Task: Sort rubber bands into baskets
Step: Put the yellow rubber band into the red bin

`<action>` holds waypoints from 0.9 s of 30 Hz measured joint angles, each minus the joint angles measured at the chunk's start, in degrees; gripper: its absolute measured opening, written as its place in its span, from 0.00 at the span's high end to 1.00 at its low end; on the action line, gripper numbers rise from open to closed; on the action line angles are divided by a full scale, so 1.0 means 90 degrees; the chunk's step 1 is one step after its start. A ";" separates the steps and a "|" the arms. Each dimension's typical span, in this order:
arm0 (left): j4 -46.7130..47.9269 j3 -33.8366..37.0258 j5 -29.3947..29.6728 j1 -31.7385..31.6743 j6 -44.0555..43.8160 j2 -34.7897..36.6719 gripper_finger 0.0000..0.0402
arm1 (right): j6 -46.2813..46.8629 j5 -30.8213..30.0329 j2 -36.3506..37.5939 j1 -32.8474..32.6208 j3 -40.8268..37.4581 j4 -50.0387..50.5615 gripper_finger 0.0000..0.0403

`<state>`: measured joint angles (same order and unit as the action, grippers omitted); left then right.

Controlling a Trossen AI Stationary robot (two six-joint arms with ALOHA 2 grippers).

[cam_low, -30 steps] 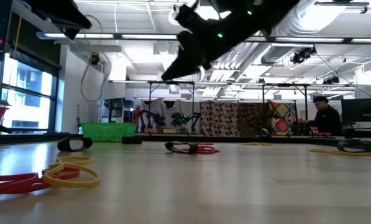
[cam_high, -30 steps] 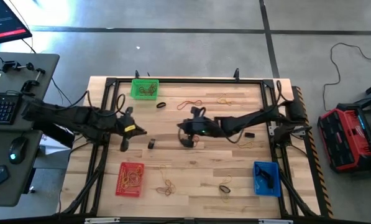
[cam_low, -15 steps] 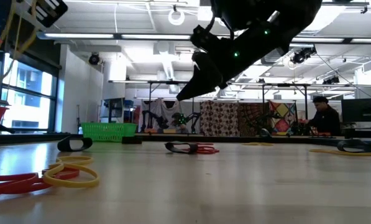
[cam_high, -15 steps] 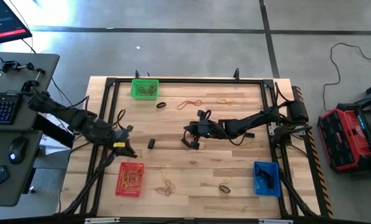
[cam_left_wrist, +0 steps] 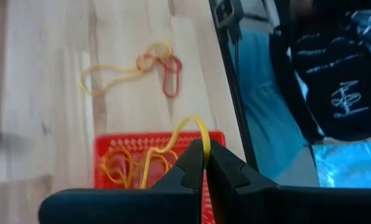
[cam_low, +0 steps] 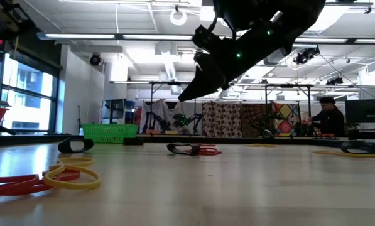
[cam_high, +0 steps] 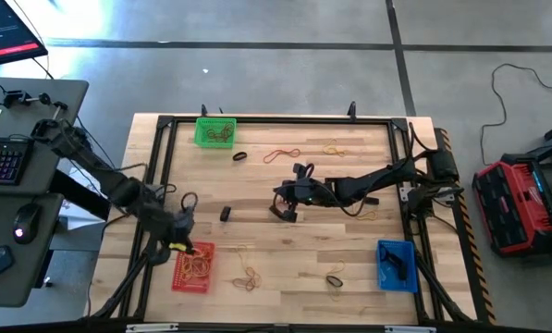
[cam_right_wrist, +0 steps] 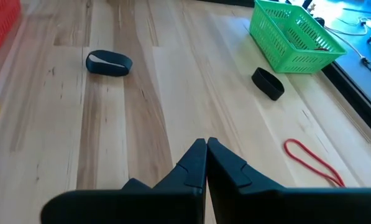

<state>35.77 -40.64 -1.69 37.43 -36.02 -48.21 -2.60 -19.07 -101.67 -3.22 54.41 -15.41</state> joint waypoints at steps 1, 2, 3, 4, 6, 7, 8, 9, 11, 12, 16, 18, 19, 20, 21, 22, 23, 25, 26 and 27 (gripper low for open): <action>0.0002 0.0000 0.0005 0.0087 -0.0121 -0.0096 1.00 | -0.0019 0.0000 -0.0001 0.0000 0.0000 0.0005 1.00; 0.0002 0.0000 0.0041 0.0169 -0.0235 -0.0197 1.00 | -0.0031 0.0000 0.0000 0.0000 0.0000 0.0006 1.00; 0.0003 0.0000 0.0095 0.0247 -0.0339 -0.0292 1.00 | -0.0034 0.0000 0.0000 0.0000 0.0000 0.0006 1.00; 0.0005 0.0000 0.0154 0.0325 -0.0445 -0.0388 1.00 | -0.0033 -0.0001 -0.0001 0.0000 0.0000 0.0006 1.00; 0.0002 0.0000 0.0311 0.0478 -0.0625 -0.0594 1.00 | -0.0039 -0.0001 0.0000 0.0000 0.0001 0.0009 1.00; 0.0005 0.0000 0.0360 0.0541 -0.0726 -0.0703 1.00 | -0.0046 -0.0004 -0.0002 -0.0011 0.0002 0.0010 1.00; 0.0003 0.0001 0.0367 0.0588 -0.0848 -0.0811 1.00 | -0.0046 -0.0005 -0.0001 -0.0019 0.0002 0.0010 1.00; 0.0007 0.0002 0.0369 0.0619 -0.0979 -0.0915 1.00 | -0.0048 -0.0005 -0.0002 -0.0022 0.0002 0.0009 1.00; 0.0007 0.0002 0.0369 0.0637 -0.1210 -0.1107 1.00 | -0.0048 -0.0002 -0.0002 -0.0022 0.0005 0.0011 1.00; 0.0007 0.0002 0.0376 0.0639 -0.1300 -0.1205 1.00 | -0.0048 -0.0003 -0.0002 -0.0022 0.0005 0.0011 1.00; 0.0014 0.0005 0.0317 0.0639 -0.1554 -0.1559 0.96 | -0.0048 -0.0004 -0.0002 -0.0022 0.0005 0.0011 1.00; 0.0059 0.0005 0.0209 0.0639 -0.1661 -0.1715 0.92 | -0.0048 -0.0005 -0.0002 -0.0022 0.0005 0.0011 1.00; 0.0083 0.0005 0.0148 0.0639 -0.1706 -0.1781 0.90 | -0.0048 -0.0004 -0.0002 -0.0022 0.0005 0.0011 1.00; 0.0103 0.0005 0.0069 0.0639 -0.1772 -0.1842 0.88 | -0.0048 -0.0005 -0.0002 -0.0022 0.0005 0.0011 1.00; 0.0135 0.0005 0.0024 0.0639 -0.1822 -0.1899 0.86 | -0.0048 -0.0005 -0.0002 -0.0022 0.0005 0.0013 1.00; 0.0197 0.0005 -0.0025 0.0637 -0.1880 -0.1941 0.83 | -0.0048 -0.0005 -0.0002 -0.0022 0.0005 0.0011 1.00; 0.0255 0.0005 -0.0055 0.0636 -0.1950 -0.1975 0.81 | -0.0048 -0.0005 -0.0002 -0.0022 0.0005 0.0013 1.00; 0.0412 0.0005 -0.0080 0.0636 -0.2054 -0.2028 0.77 | -0.0048 -0.0005 -0.0002 -0.0023 0.0005 0.0013 1.00; 0.0490 0.0005 -0.0086 0.0636 -0.2075 -0.2046 0.75 | -0.0048 -0.0005 -0.0002 -0.0022 0.0005 0.0013 1.00; 0.0535 0.0005 -0.0092 0.0636 -0.2071 -0.2054 0.73 | -0.0048 -0.0005 -0.0002 -0.0022 0.0005 0.0013 1.00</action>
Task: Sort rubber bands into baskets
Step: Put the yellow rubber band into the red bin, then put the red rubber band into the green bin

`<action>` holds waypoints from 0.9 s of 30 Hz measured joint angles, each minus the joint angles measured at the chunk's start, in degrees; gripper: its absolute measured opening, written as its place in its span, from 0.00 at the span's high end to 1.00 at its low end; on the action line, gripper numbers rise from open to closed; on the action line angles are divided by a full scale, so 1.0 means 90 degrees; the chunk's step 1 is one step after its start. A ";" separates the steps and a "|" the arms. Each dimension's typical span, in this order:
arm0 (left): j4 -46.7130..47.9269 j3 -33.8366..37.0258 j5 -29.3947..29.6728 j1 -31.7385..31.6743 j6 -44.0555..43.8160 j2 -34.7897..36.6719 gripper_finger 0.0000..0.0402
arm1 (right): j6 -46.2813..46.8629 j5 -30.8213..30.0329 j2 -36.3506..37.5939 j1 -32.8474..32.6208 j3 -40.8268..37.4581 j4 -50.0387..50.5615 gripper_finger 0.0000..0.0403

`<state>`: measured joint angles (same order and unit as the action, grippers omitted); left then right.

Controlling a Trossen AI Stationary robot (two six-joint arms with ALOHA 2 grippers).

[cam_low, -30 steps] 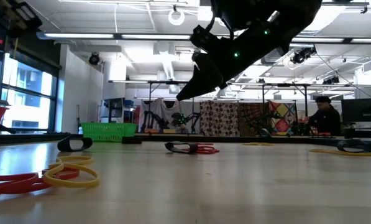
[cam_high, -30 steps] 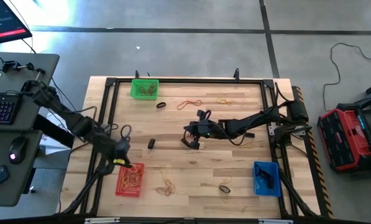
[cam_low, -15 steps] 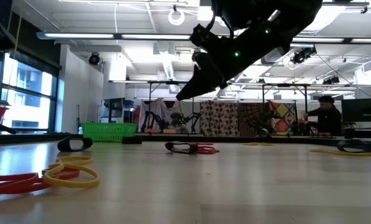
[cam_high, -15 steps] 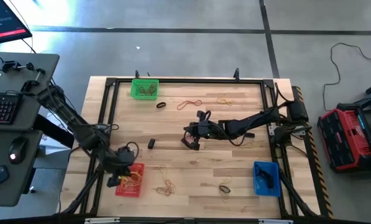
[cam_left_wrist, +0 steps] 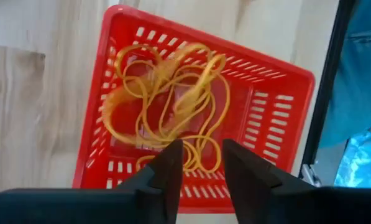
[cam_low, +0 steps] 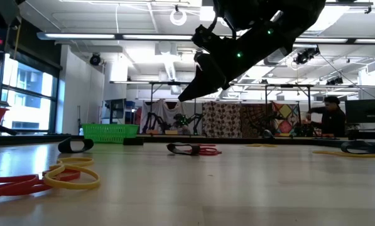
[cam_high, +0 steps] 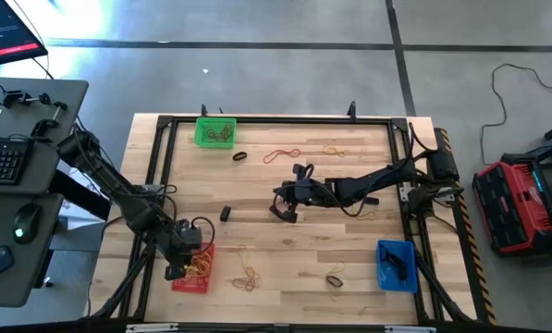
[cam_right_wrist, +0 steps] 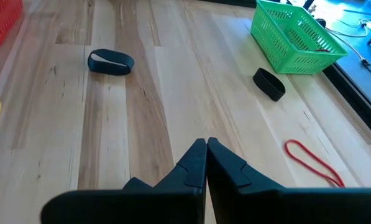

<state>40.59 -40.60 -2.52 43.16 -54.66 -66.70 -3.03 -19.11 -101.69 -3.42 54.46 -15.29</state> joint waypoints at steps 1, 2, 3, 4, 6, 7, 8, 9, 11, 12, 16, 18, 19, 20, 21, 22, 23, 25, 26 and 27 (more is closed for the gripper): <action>0.0005 0.0000 -0.0022 0.0000 0.0041 0.0000 0.72 | 0.0000 0.0000 0.0000 0.0000 0.0000 0.0000 1.00; 0.0002 0.0000 -0.0033 0.0000 0.0096 0.0001 0.71 | 0.0000 0.0002 0.0000 0.0000 0.0000 0.0000 1.00; 0.0004 0.0000 -0.0039 0.0000 0.0122 0.0010 0.70 | 0.0000 0.0001 0.0000 0.0000 0.0000 0.0000 1.00; 0.0008 0.0000 -0.0040 0.0000 0.0145 0.0022 0.70 | 0.0000 0.0000 0.0000 0.0000 0.0000 0.0000 1.00; 0.0008 0.0000 -0.0044 0.0000 0.0194 0.0032 0.69 | 0.0000 0.0000 0.0000 0.0000 0.0000 0.0000 1.00; 0.0020 0.0000 -0.0044 0.0000 0.0190 0.0029 0.69 | 0.0000 0.0000 0.0000 0.0000 0.0000 0.0000 1.00; 0.0044 0.0000 -0.0062 0.0000 0.0148 0.0029 0.69 | 0.0000 0.0002 0.0000 0.0000 0.0000 0.0000 1.00; 0.0056 0.0000 -0.0125 0.0000 0.0129 0.0029 0.69 | 0.0000 0.0000 0.0000 0.0000 0.0000 0.0000 1.00; 0.0022 0.0000 -0.0222 0.0001 0.0098 0.0029 0.69 | 0.0001 0.0000 0.0000 0.0000 0.0000 0.0000 1.00; -0.0013 -0.0014 -0.0221 0.0002 0.0110 0.0029 0.69 | 0.0001 0.0001 -0.0001 0.0000 0.0000 0.0000 1.00; -0.0383 -0.0276 -0.0035 -0.0014 0.0473 0.0027 0.69 | 0.0002 0.0001 -0.0002 0.0000 0.0000 0.0000 1.00; -0.0726 -0.0396 0.0116 -0.0053 0.0750 0.0027 0.69 | 0.0000 0.0000 -0.0002 0.0000 0.0000 0.0000 1.00; -0.0925 -0.0457 0.0169 -0.0086 0.0892 0.0011 0.69 | 0.0002 0.0000 -0.0002 0.0000 0.0000 0.0000 1.00; -0.1088 -0.0540 0.0187 -0.0137 0.1037 -0.0023 0.69 | 0.0002 0.0001 -0.0002 0.0000 0.0000 0.0000 1.00; -0.1205 -0.0618 0.0194 -0.0193 0.1190 -0.0090 0.69 | 0.0002 0.0001 -0.0002 0.0000 0.0000 0.0000 1.00; -0.1239 -0.0692 0.0197 -0.0264 0.1320 -0.0173 0.69 | 0.0004 0.0001 -0.0005 0.0000 0.0000 0.0000 1.00; -0.1219 -0.0766 0.0200 -0.0341 0.1444 -0.0283 0.69 | 0.0004 0.0001 -0.0005 0.0000 0.0000 0.0000 1.00; -0.1165 -0.0920 0.0197 -0.0531 0.1677 -0.0571 0.69 | 0.0005 0.0002 -0.0005 0.0000 0.0000 -0.0002 1.00; -0.1146 -0.1009 0.0189 -0.0630 0.1796 -0.0734 0.69 | 0.0005 0.0000 -0.0005 0.0000 0.0001 0.0000 1.00; -0.1120 -0.1093 0.0179 -0.0733 0.1906 -0.0903 0.69 | 0.0005 0.0002 -0.0005 0.0000 0.0002 -0.0002 1.00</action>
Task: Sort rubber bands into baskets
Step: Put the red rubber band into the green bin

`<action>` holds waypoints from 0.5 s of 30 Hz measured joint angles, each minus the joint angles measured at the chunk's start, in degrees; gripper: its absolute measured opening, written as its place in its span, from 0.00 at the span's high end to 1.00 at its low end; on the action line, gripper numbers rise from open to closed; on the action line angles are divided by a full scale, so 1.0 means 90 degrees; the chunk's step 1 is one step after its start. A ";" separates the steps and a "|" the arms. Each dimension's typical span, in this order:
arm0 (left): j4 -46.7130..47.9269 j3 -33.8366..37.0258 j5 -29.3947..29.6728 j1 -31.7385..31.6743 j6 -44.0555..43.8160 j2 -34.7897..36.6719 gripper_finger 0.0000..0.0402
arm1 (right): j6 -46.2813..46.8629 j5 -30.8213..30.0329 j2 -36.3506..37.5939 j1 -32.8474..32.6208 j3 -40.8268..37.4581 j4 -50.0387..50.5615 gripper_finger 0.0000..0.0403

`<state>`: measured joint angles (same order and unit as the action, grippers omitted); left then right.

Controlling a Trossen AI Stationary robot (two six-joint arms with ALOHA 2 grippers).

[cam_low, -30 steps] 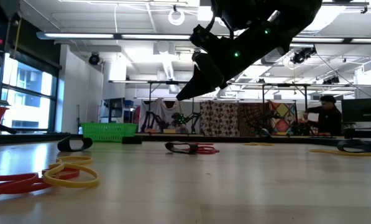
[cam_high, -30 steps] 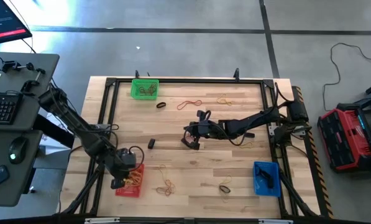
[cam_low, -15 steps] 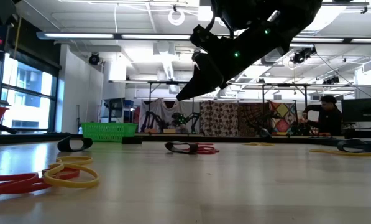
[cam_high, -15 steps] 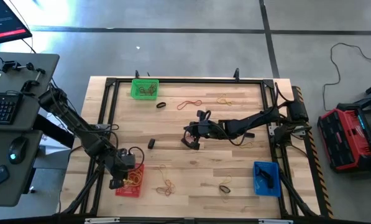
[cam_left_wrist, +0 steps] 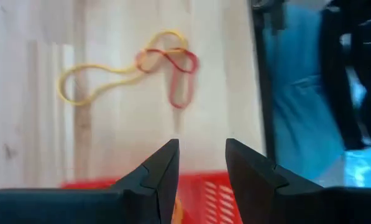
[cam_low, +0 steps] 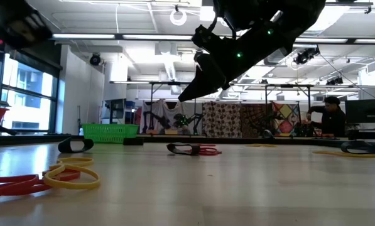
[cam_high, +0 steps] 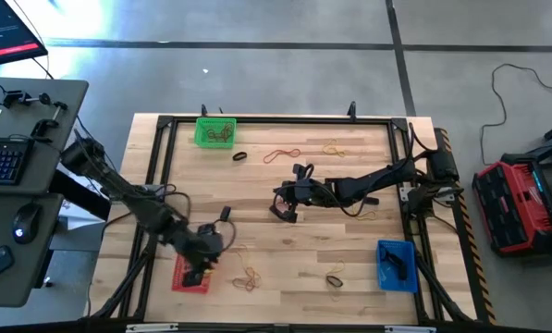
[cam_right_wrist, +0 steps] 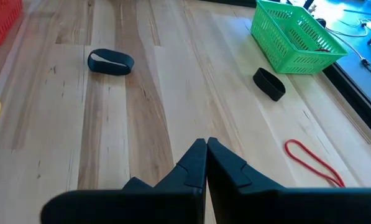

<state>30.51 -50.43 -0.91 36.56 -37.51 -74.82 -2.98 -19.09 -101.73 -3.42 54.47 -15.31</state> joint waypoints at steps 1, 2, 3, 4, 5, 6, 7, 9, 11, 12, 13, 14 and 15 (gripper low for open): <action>0.0036 -0.0084 -0.0014 -0.0099 0.0093 -0.0177 0.69 | 0.0000 -0.0001 0.0000 0.0000 -0.0002 0.0002 1.00; 0.0069 -0.0175 -0.0036 -0.0194 0.0197 -0.0354 0.69 | 0.0000 0.0000 0.0000 0.0000 0.0001 0.0002 1.00; 0.0110 -0.0270 -0.0059 -0.0277 0.0308 -0.0523 0.69 | 0.0000 -0.0002 0.0000 0.0000 -0.0002 0.0002 1.00; 0.0165 -0.0370 -0.0067 -0.0361 0.0424 -0.0681 0.69 | 0.0000 0.0000 0.0000 0.0000 0.0000 0.0002 1.00; 0.0220 -0.0460 -0.0073 -0.0431 0.0522 -0.0819 0.69 | 0.0004 -0.0002 0.0000 0.0000 0.0001 0.0002 1.00; 0.0264 -0.0541 -0.0077 -0.0496 0.0582 -0.0961 0.69 | 0.0019 0.0000 0.0000 0.0000 0.0001 0.0000 1.00; 0.0300 -0.0611 -0.0082 -0.0550 0.0626 -0.1092 0.69 | 0.0041 -0.0001 0.0000 0.0000 0.0001 -0.0001 1.00; 0.0338 -0.0708 -0.0103 -0.0616 0.0695 -0.1327 0.69 | 0.0066 -0.0001 0.0000 0.0000 0.0001 -0.0001 1.00; 0.0332 -0.0788 -0.0141 -0.0622 0.0786 -0.1503 0.69 | 0.0068 -0.0002 0.0000 0.0000 0.0001 -0.0001 1.00; 0.0292 -0.0813 -0.0164 -0.0615 0.0846 -0.1574 0.69 | 0.0077 0.0000 0.0000 0.0000 0.0001 -0.0001 1.00; 0.0281 -0.0839 -0.0177 -0.0615 0.0861 -0.1631 0.69 | 0.0127 0.0000 0.0000 0.0000 0.0001 -0.0003 1.00; 0.0285 -0.0855 -0.0177 -0.0613 0.0866 -0.1681 0.69 | 0.0173 -0.0002 0.0000 0.0000 0.0001 -0.0003 1.00; 0.0285 -0.0867 -0.0175 -0.0613 0.0866 -0.1734 0.69 | 0.0187 -0.0001 0.0000 0.0000 -0.0001 -0.0003 1.00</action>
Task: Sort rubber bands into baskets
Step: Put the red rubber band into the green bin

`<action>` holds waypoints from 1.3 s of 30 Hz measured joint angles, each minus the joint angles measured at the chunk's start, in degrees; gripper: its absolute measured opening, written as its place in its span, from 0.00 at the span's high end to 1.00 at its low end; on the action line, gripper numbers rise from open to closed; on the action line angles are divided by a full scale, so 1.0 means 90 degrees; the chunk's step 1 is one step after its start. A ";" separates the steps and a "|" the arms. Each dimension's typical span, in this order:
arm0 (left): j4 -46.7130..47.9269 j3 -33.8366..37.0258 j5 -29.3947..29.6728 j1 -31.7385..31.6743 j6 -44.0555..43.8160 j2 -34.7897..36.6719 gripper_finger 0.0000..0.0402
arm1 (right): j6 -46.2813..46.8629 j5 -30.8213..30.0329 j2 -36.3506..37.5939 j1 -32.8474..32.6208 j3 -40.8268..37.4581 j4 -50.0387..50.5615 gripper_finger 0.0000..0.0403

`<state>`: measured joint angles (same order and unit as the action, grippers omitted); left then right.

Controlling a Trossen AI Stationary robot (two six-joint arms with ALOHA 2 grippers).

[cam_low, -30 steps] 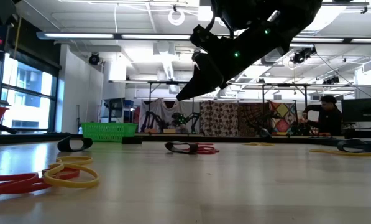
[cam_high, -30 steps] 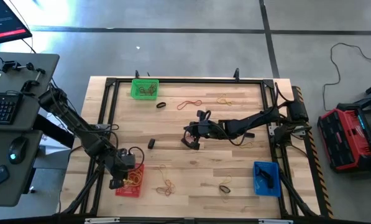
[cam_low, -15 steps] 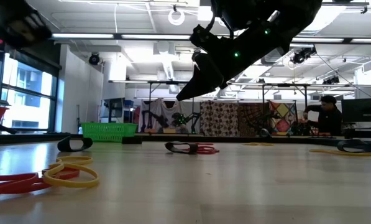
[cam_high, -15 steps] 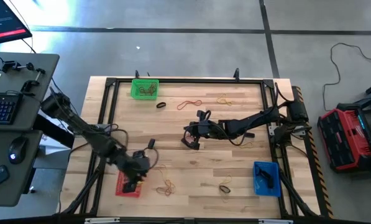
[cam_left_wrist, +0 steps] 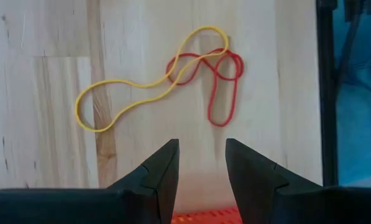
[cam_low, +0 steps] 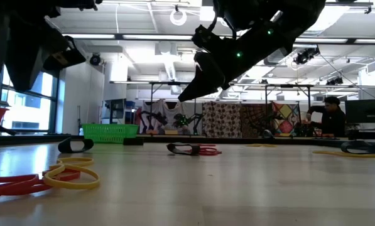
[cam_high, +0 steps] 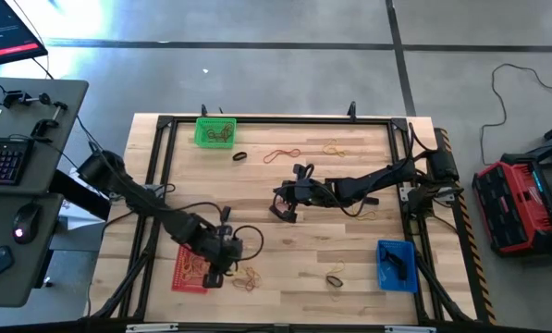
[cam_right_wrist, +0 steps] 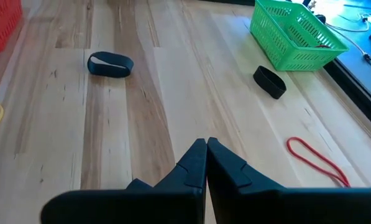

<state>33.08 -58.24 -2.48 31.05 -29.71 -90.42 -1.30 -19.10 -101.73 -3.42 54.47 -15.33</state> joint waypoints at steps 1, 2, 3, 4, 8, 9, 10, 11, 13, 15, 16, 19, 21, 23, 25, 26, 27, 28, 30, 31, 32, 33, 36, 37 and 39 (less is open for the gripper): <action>-0.0007 -0.0005 0.0000 -0.0002 0.0000 -0.0036 0.69 | 0.0002 -0.0001 0.0000 -0.0002 0.0001 -0.0001 1.00; -0.0003 -0.0005 0.0007 -0.0002 -0.0002 -0.0077 0.69 | 0.0010 -0.0001 0.0000 -0.0008 0.0001 -0.0002 1.00; -0.0013 -0.0005 0.0004 0.0001 -0.0002 -0.0123 0.69 | 0.0058 0.0000 0.0000 -0.0012 0.0001 -0.0002 1.00; -0.0053 -0.0005 0.0003 0.0031 -0.0002 -0.0184 0.69 | 0.0147 -0.0001 0.0000 -0.0015 0.0001 -0.0002 1.00; -0.0421 -0.0005 -0.0006 0.0206 0.0091 -0.0552 0.69 | 0.0484 0.0004 0.0000 -0.0015 0.0001 -0.0002 1.00; -0.0569 -0.0005 0.0003 0.0245 0.0151 -0.0656 0.69 | 0.0527 0.0004 0.0000 -0.0021 0.0001 -0.0002 1.00; -0.0697 -0.0005 0.0057 0.0289 0.0163 -0.0772 0.69 | 0.0552 0.0003 0.0000 -0.0024 0.0001 0.0000 1.00; -0.0796 -0.0005 0.0134 0.0329 0.0163 -0.0888 0.69 | 0.0547 0.0004 0.0000 -0.0027 0.0001 0.0000 1.00; -0.0925 -0.0005 0.0345 0.0393 0.0164 -0.1117 0.69 | 0.0482 0.0004 0.0000 -0.0027 0.0001 -0.0002 1.00; -0.0987 -0.0005 0.0509 0.0458 0.0164 -0.1330 0.69 | 0.0450 0.0004 0.0000 -0.0028 0.0001 -0.0002 1.00; -0.1006 -0.0005 0.0519 0.0479 0.0165 -0.1431 0.69 | 0.0452 0.0004 0.0000 -0.0029 0.0001 -0.0003 1.00; -0.1098 -0.0029 0.0549 0.0505 0.0165 -0.1658 0.69 | 0.0573 0.0004 0.0000 -0.0039 0.0001 0.0002 1.00; -0.1168 -0.0034 0.0536 0.0522 0.0163 -0.1749 0.69 | 0.0597 0.0002 0.0000 -0.0055 0.0001 0.0005 1.00; -0.1213 -0.0028 0.0535 0.0542 0.0166 -0.1754 0.69 | 0.0597 0.0004 0.0000 -0.0068 0.0001 0.0005 1.00; -0.1229 -0.0020 0.0544 0.0546 0.0214 -0.1670 0.69 | 0.0597 0.0004 0.0000 -0.0073 0.0001 0.0007 1.00; -0.1232 -0.0012 0.0540 0.0546 0.0245 -0.1621 0.69 | 0.0597 0.0004 0.0000 -0.0073 0.0001 0.0005 1.00; -0.1234 -0.0001 0.0531 0.0546 0.0253 -0.1570 0.69 | 0.0597 0.0004 0.0000 -0.0070 0.0001 0.0005 1.00; -0.1241 0.0011 0.0512 0.0546 0.0241 -0.1513 0.69 | 0.0597 0.0004 0.0000 -0.0070 0.0001 0.0005 1.00; -0.1334 0.0012 0.0469 0.0546 0.0108 -0.1370 0.69 | 0.0597 0.0004 0.0000 -0.0070 0.0001 0.0005 1.00; -0.1351 0.0007 0.0460 0.0546 0.0024 -0.1297 0.69 | 0.0597 0.0004 0.0000 -0.0070 0.0001 0.0005 1.00; -0.1392 -0.0002 0.0422 0.0549 -0.0040 -0.1255 0.69 | 0.0597 0.0004 0.0000 -0.0070 0.0001 0.0003 1.00; -0.1433 -0.0005 0.0364 0.0549 -0.0114 -0.1242 0.69 | 0.0597 0.0004 0.0000 -0.0070 0.0001 0.0002 1.00; -0.1406 0.0007 0.0321 0.0549 -0.0323 -0.1244 0.69 | 0.0597 0.0004 0.0000 -0.0070 0.0001 0.0002 1.00; -0.1440 0.0005 0.0323 0.0549 -0.0373 -0.1242 0.69 | 0.0597 0.0004 0.0000 -0.0070 0.0001 0.0002 1.00; -0.1453 0.0000 0.0325 0.0530 -0.0489 -0.1284 0.69 | 0.0597 0.0004 0.0000 -0.0070 0.0001 0.0002 1.00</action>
<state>20.00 -58.24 0.45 35.82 -34.11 -101.98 4.08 -19.07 -101.73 -4.05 54.48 -15.31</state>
